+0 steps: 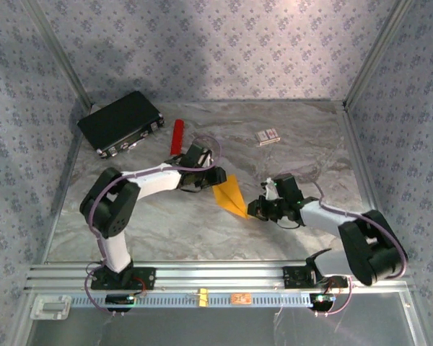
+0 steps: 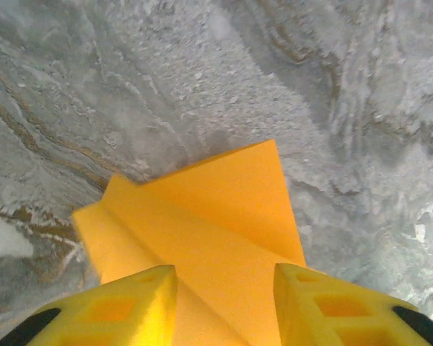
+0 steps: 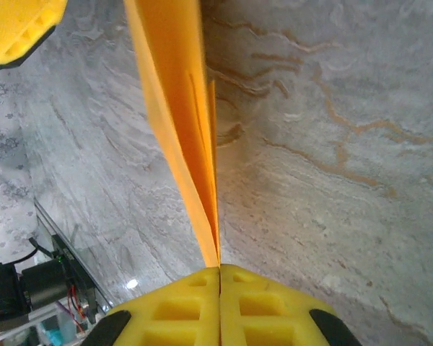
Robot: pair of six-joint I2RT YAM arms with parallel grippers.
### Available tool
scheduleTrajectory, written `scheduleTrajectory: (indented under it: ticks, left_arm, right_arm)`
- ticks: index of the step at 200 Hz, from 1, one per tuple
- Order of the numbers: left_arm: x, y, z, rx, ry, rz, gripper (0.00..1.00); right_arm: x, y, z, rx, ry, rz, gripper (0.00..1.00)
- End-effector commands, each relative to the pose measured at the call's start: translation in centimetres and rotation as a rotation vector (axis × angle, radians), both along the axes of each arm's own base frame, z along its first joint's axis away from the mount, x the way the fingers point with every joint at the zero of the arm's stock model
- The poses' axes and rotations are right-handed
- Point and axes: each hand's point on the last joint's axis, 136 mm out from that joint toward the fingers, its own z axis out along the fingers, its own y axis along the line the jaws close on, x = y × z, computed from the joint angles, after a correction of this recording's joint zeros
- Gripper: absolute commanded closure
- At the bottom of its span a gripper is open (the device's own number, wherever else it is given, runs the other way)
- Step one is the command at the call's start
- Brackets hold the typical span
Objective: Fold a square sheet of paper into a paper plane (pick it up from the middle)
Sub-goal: Turn over the paper at the center of the table.
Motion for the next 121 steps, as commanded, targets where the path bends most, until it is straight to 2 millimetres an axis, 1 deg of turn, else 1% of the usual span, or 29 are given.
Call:
scheduleTrajectory:
  ticks: [1, 30, 61, 78, 103, 121]
  left_arm:
    - [0.0, 0.8, 2.5, 0.04, -0.082, 0.01, 0.54]
    - [-0.1, 1.7, 4.4, 0.042, -0.144, 0.044, 0.44]
    - [-0.1, 2.6, 6.2, 0.041, -0.201, 0.068, 0.36]
    - [-0.1, 3.1, 6.8, 0.053, -0.224, 0.079, 0.29]
    - [-0.1, 3.9, 7.4, 0.067, -0.251, 0.104, 0.19]
    - [-0.1, 4.4, 7.6, 0.082, -0.257, 0.117, 0.16]
  right_arm:
    - [0.8, -1.1, 1.5, -0.08, -0.111, 0.011, 0.92]
    - [1.1, -2.7, 3.0, -0.178, -0.199, -0.008, 0.93]
    - [1.3, -4.1, 5.7, -0.262, -0.34, -0.008, 0.93]
    - [1.4, -5.5, 7.1, -0.34, -0.397, -0.032, 0.93]
    - [1.6, -7.6, 8.7, -0.428, -0.433, -0.105, 0.92]
    - [1.8, -8.6, 9.5, -0.475, -0.451, -0.143, 0.92]
